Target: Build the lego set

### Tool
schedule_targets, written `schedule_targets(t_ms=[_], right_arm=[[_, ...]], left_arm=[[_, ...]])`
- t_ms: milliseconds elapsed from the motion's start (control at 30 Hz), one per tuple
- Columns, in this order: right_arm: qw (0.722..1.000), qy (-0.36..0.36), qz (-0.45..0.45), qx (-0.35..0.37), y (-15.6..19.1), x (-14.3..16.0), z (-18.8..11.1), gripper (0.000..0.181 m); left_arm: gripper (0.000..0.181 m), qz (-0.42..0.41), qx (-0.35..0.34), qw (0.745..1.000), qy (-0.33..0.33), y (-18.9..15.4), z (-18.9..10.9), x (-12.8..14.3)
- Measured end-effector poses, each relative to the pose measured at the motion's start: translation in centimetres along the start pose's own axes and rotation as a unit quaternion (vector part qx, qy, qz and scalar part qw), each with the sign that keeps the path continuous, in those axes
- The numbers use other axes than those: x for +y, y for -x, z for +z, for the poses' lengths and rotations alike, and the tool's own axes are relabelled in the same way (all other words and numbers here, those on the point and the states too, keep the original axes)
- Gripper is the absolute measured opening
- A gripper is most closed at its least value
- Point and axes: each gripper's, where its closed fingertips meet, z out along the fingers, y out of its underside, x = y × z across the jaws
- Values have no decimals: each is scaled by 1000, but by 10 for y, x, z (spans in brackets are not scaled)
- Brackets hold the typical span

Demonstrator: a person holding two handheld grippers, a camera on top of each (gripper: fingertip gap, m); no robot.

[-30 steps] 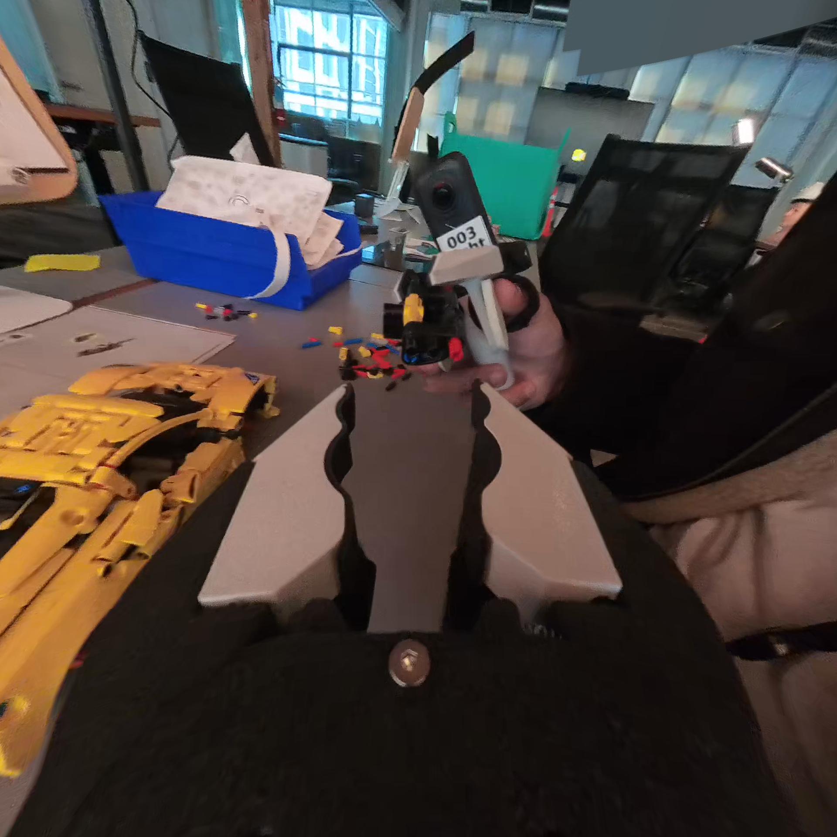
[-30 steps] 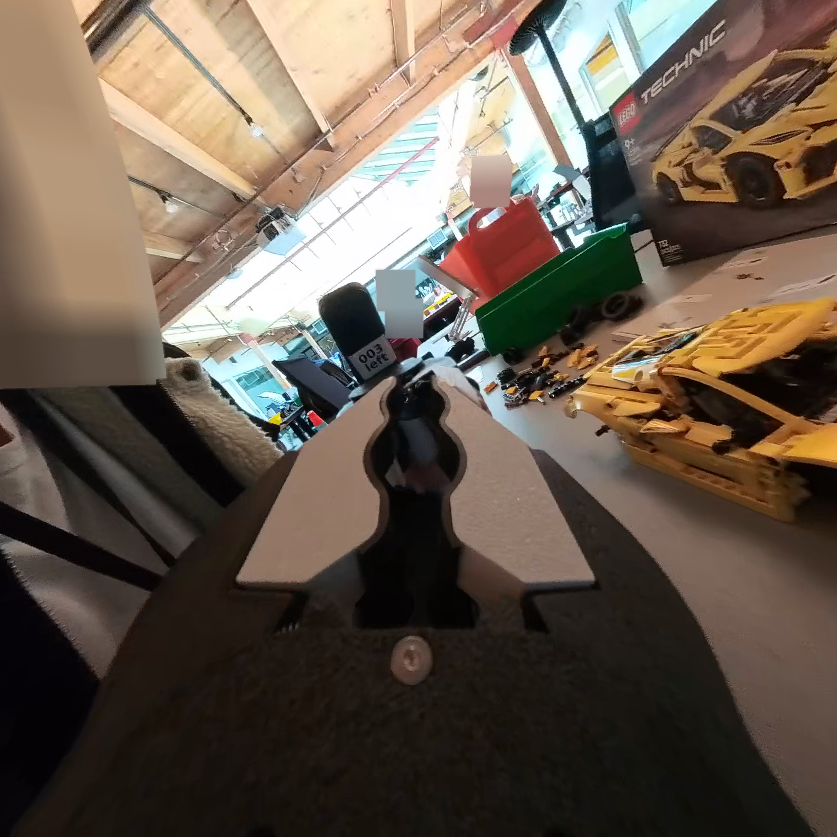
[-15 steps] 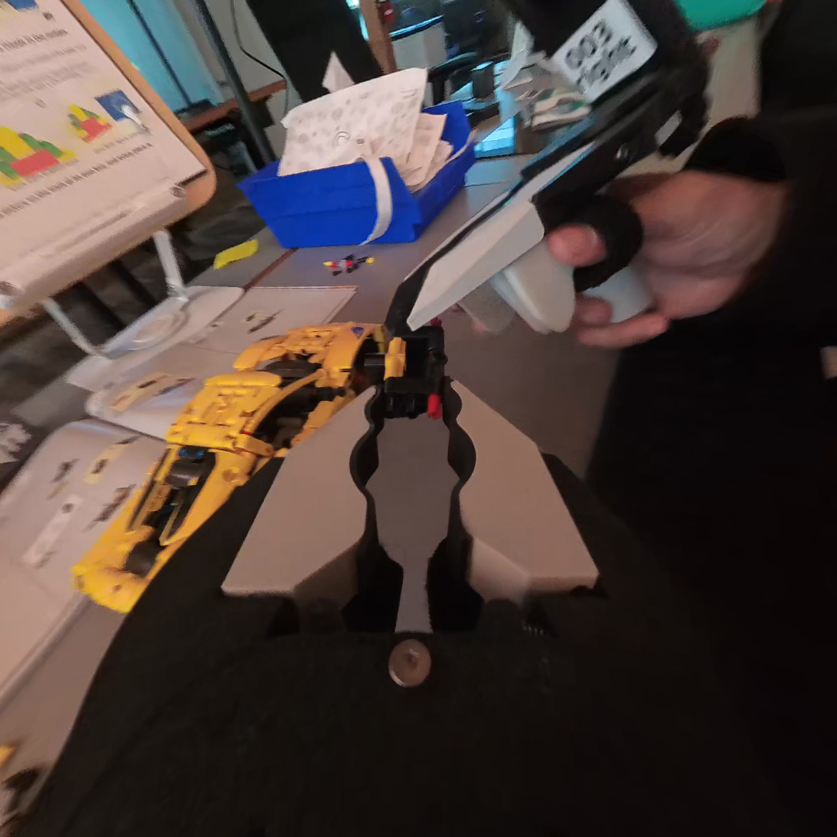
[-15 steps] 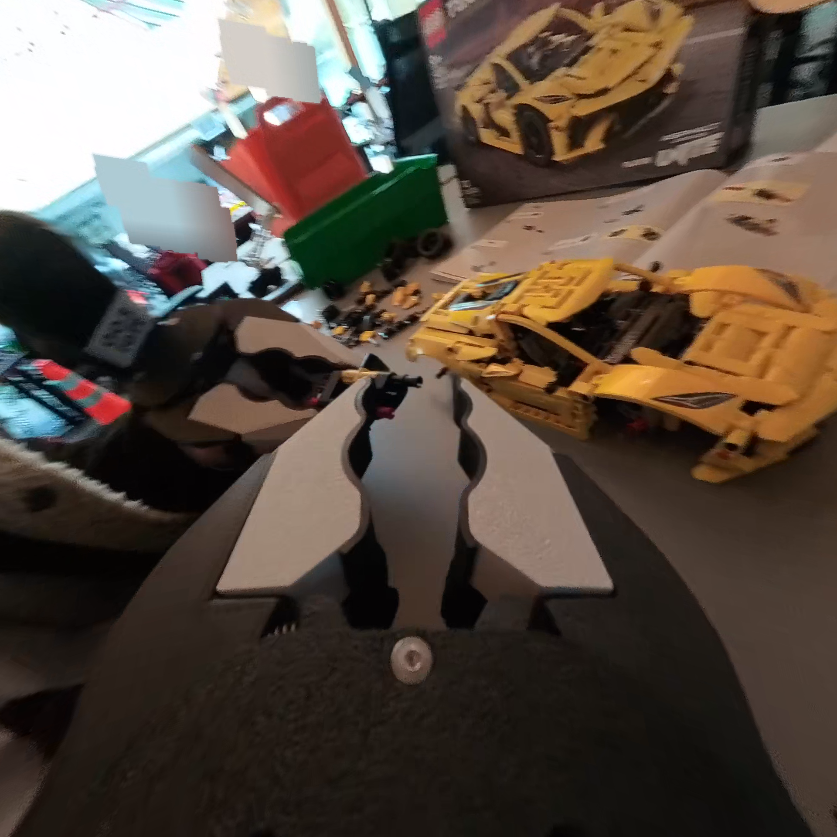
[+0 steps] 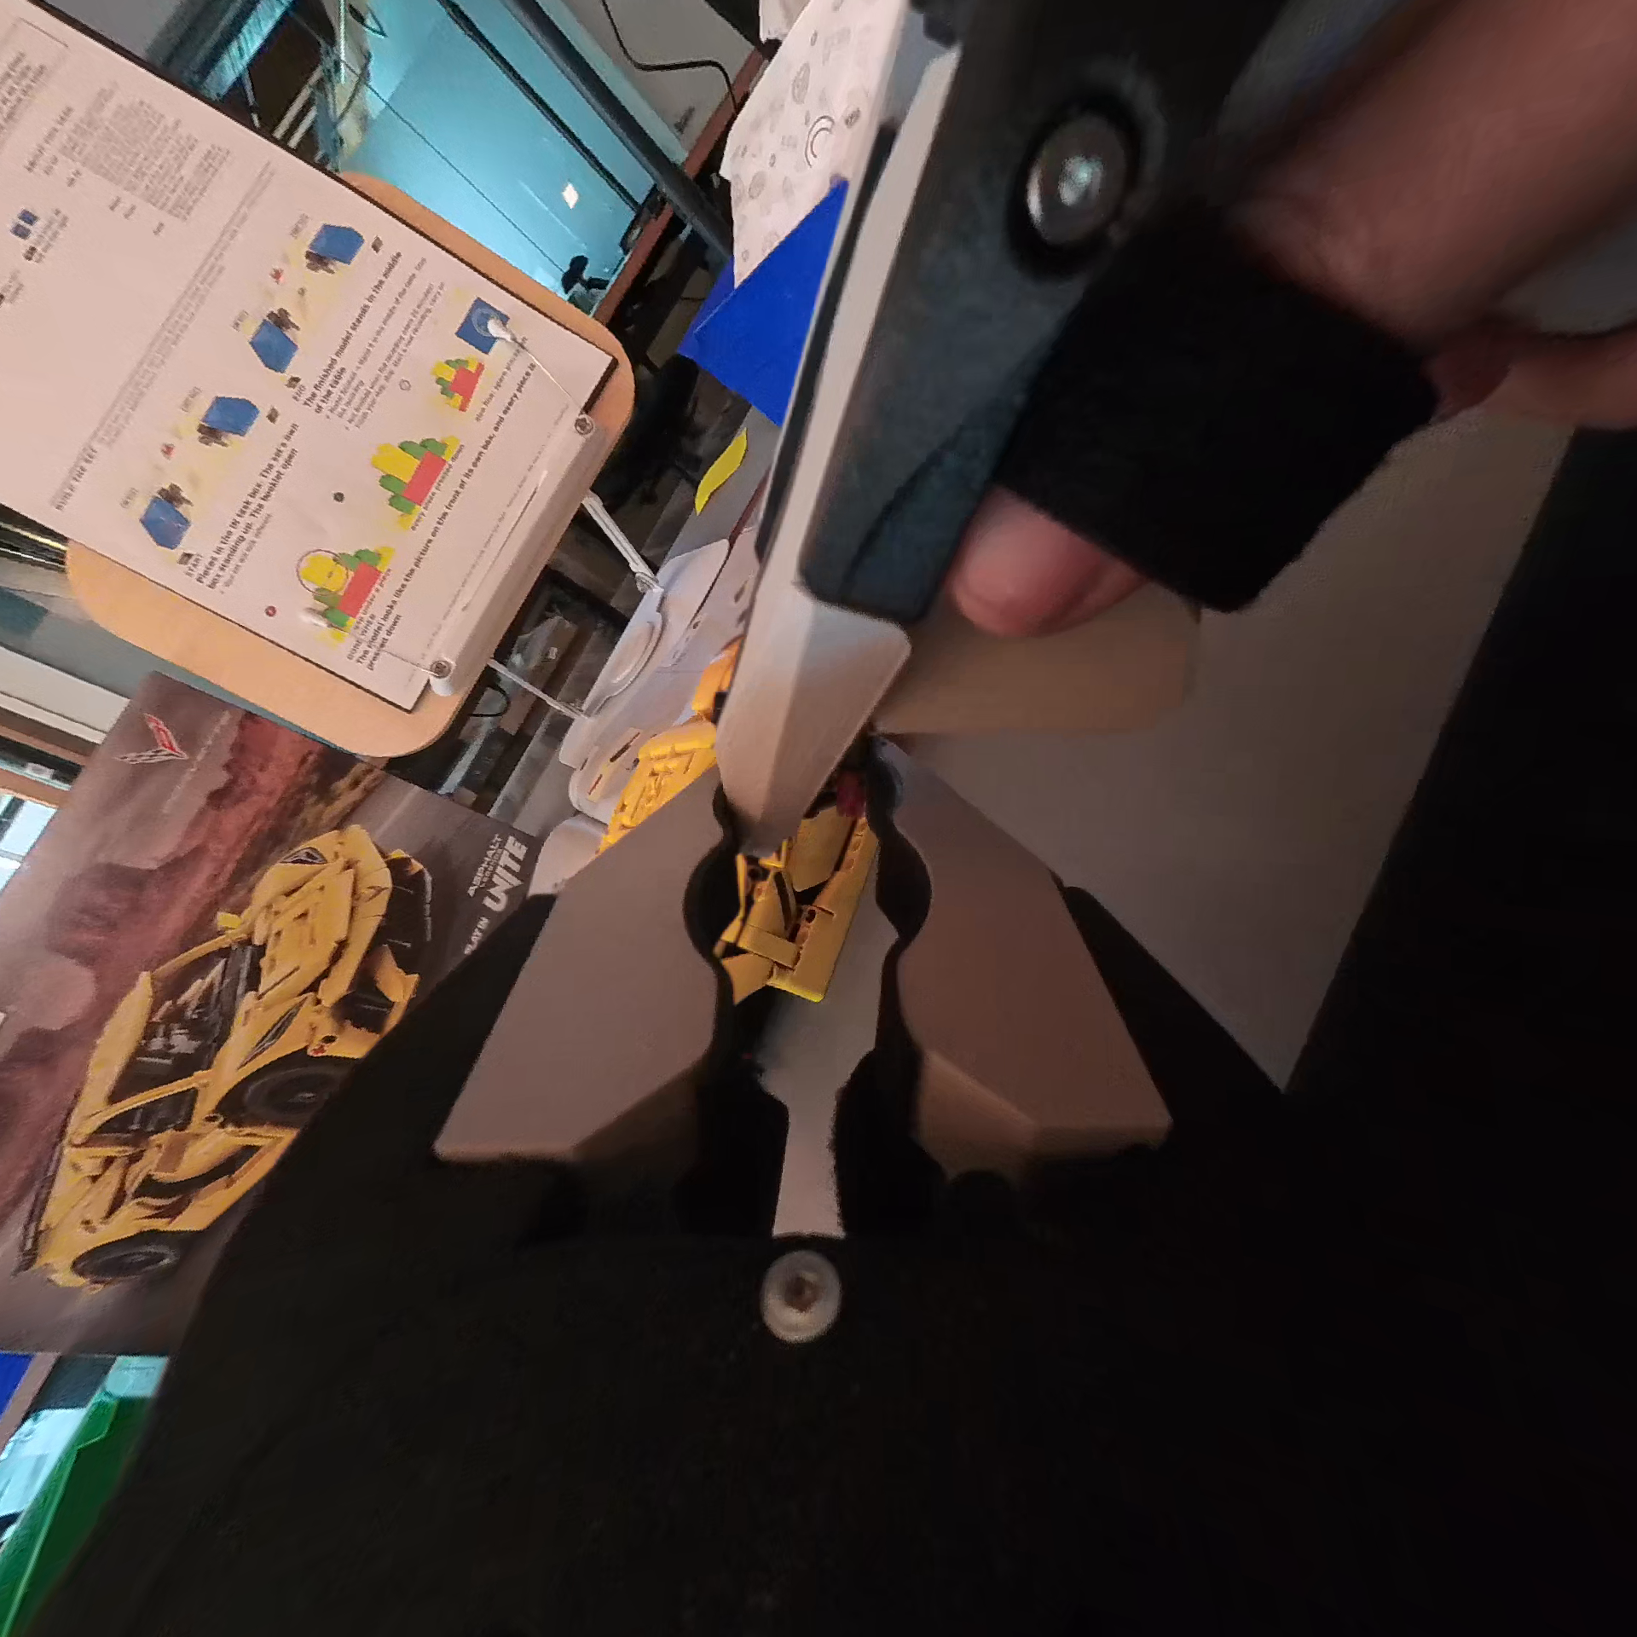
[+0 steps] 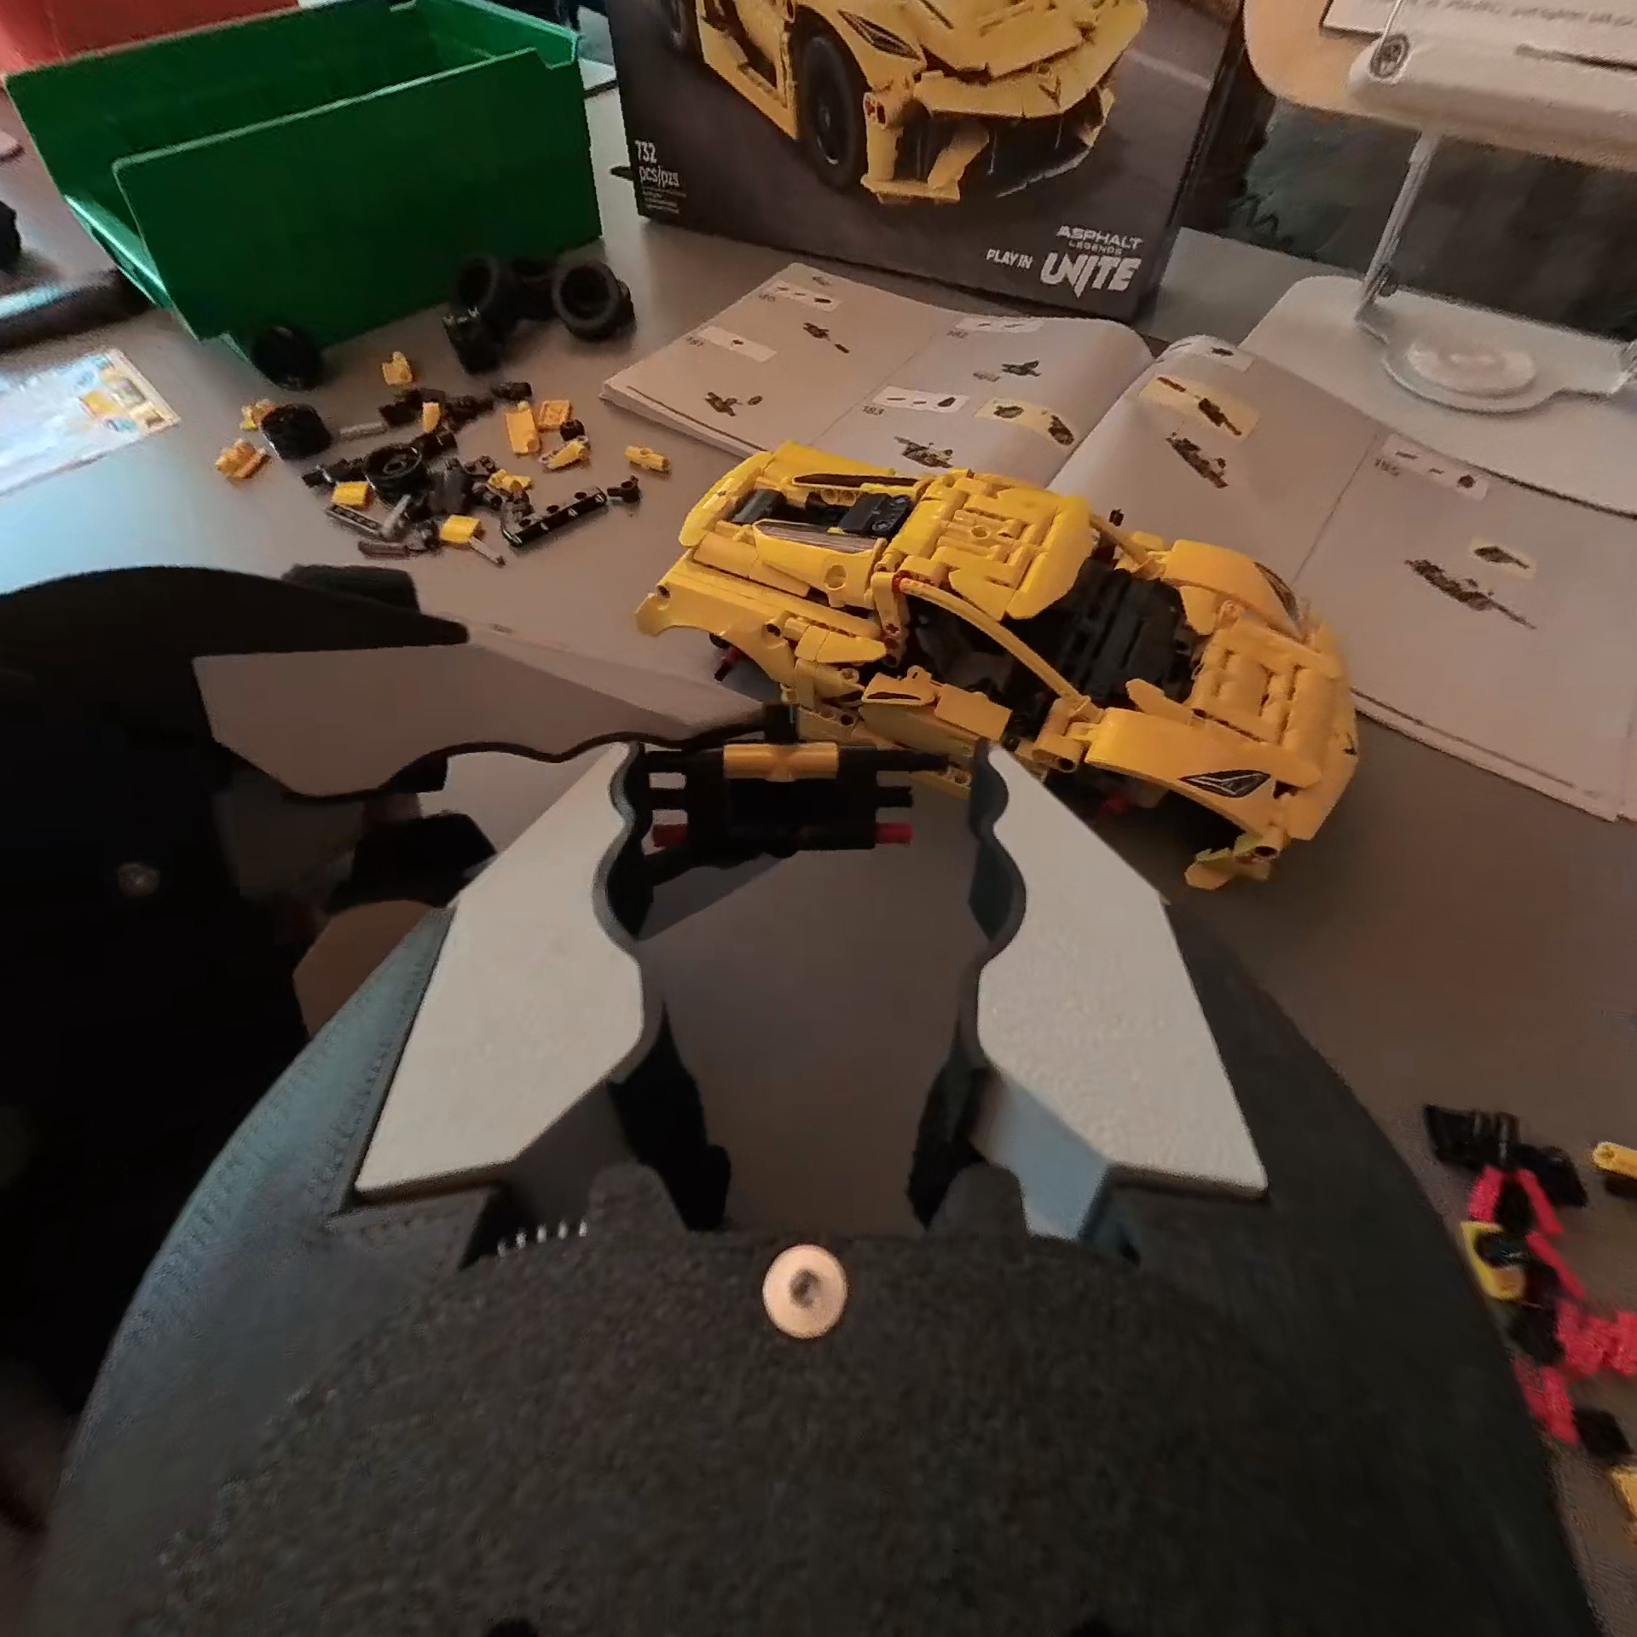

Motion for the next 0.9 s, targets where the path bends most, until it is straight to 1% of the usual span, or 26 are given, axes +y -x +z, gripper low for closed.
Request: schedule_targets(t_ms=[100,267,500,667,900], right_arm=[[1000,-1,14,-20,2,2,1,67],[1000,-1,-22,-20,4,1,0,66],[999,21,-30,-33,6,7,1,61],[998,28,-44,-26,8,9,0,56],[998,42,-52,-21,8,14,1,55]], left_arm=[[24,4,-2,1000,3,0,0,1],[24,12,-7,1000,4,0,-1,-1],[23,20,4,1000,24,-5,-1,3],[21,17,12,999,25,-7,-1,2],[21,21,16,999,34,-11,1,4]])
